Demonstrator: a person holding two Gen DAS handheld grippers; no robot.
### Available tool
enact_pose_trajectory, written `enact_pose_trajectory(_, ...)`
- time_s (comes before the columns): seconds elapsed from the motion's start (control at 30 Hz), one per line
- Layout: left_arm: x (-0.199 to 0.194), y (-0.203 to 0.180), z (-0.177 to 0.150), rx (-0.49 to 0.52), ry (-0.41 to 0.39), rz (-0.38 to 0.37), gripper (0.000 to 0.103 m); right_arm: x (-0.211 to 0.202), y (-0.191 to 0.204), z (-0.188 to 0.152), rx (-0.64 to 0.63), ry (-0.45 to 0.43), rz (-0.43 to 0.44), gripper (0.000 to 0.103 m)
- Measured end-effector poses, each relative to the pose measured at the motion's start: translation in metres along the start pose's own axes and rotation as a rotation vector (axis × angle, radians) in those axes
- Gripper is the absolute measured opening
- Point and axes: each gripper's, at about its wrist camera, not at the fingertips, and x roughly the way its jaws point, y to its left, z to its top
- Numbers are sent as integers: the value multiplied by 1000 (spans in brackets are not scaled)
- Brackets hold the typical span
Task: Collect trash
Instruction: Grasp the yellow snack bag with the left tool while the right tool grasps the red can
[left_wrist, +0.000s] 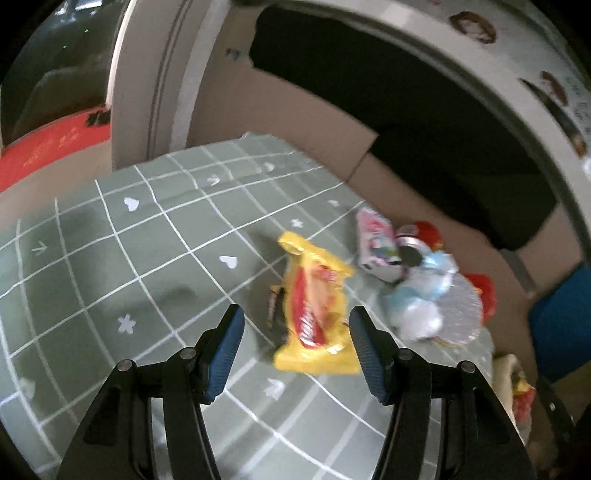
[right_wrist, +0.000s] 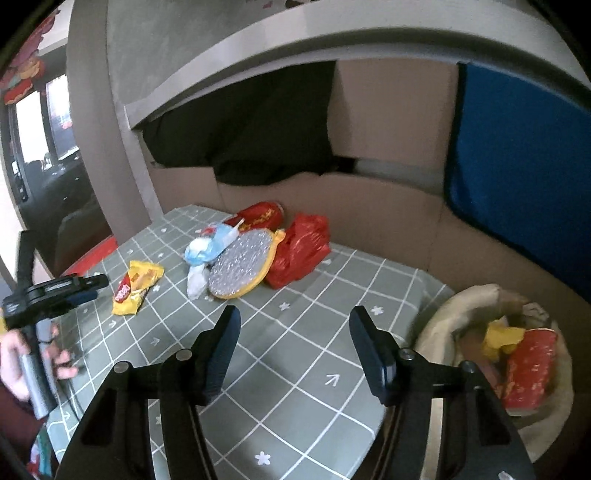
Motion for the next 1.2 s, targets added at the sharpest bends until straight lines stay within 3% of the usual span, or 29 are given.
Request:
enact_pose_trajectory(0.2,43,-10,14,38,58,36,57,11,-7,1,-3,5,-2,59)
enact_pose_trajectory(0.3,57,-18,17,53,83,73,48,18,-12,2,8,17,9,59)
enact_pose_trajectory(0.33,59,-22,18,63,83,76,40,21,-14,2,9,21,14,59)
enact_pose_trajectory(0.4,63,-28,17,72,114,50,25,25,-15,3,7,28,16,59)
enact_pose_trajectory(0.5,58,-37,12,88,112,15,15,29,-15,8,-5,31,17,59)
enact_pose_trajectory(0.87,-8,-64,-11,163,-9,-102,13,61,18,63,5,18,83,59)
enact_pose_trajectory(1.07,-34,-45,2,129,-83,-119,13,124,47,102,147,36,134,59)
enact_pose_trajectory(1.2,-38,-23,7,101,-86,-113,13,168,62,110,243,55,97,59)
